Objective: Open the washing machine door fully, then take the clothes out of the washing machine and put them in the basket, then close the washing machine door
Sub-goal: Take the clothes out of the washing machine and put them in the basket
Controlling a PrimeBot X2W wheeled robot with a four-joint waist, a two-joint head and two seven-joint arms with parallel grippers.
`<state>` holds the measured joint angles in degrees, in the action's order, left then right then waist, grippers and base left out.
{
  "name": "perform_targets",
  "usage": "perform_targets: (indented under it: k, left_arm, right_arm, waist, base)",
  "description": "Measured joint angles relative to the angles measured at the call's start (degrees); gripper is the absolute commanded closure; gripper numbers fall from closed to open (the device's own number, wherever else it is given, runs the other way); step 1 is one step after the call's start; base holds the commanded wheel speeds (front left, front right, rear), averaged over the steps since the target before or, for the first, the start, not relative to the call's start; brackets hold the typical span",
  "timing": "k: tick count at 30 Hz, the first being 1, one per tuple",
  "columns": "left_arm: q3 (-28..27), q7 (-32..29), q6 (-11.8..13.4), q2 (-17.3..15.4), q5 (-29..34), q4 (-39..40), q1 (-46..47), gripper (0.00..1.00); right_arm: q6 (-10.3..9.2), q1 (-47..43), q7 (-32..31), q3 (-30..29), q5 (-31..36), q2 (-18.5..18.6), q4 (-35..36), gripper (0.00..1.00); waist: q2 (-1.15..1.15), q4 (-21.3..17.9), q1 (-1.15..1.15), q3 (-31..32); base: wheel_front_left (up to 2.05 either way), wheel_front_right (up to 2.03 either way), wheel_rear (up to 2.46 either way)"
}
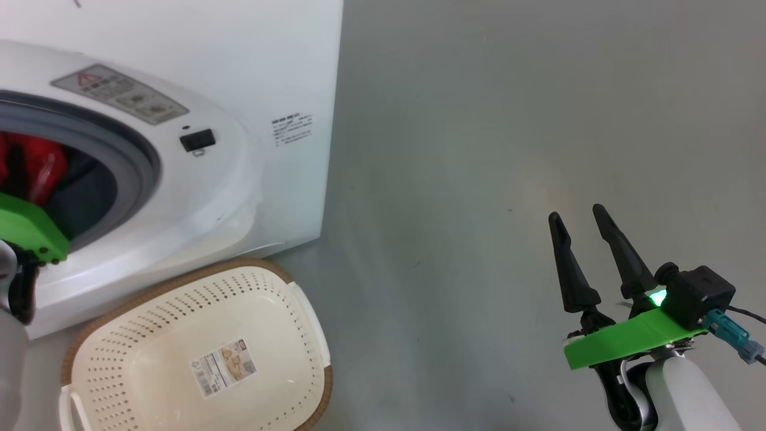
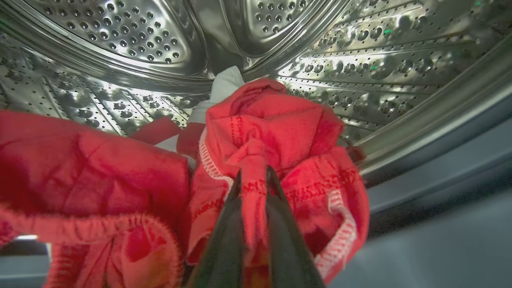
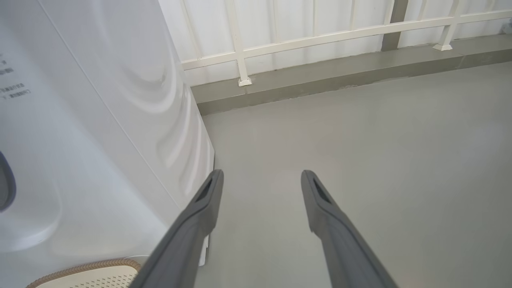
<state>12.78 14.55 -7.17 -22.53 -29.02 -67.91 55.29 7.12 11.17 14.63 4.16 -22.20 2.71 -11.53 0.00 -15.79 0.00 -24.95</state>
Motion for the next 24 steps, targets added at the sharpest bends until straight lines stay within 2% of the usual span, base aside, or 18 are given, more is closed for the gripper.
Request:
perform_targets:
  k: [10,18,24]
  left_arm:
    - [-7.8,0.0,0.1,1.6,1.4,14.5,-7.4,1.0]
    - [-17.9,0.0,0.1,7.9,7.2,30.4,-18.2,1.0]
    - [-21.3,0.0,0.1,12.8,10.4,40.6,-25.9,1.0]
  right_arm:
    - [0.0,-0.3,0.0,-0.1,0.6,0.0,-0.7,0.0]
    - [0.0,-1.0,0.0,-0.4,1.2,0.0,-1.5,0.0]
    - [0.0,-3.7,0.0,-1.5,1.6,0.0,-2.0,0.0]
  waist:
    - [0.0,1.9,0.0,3.3]
    - [0.0,4.5,0.0,7.0]
    - [0.0,6.8,0.0,9.8]
  base:
    - [0.0,0.0,0.0]
    - [0.0,0.0,0.0]
    - [0.0,0.0,0.0]
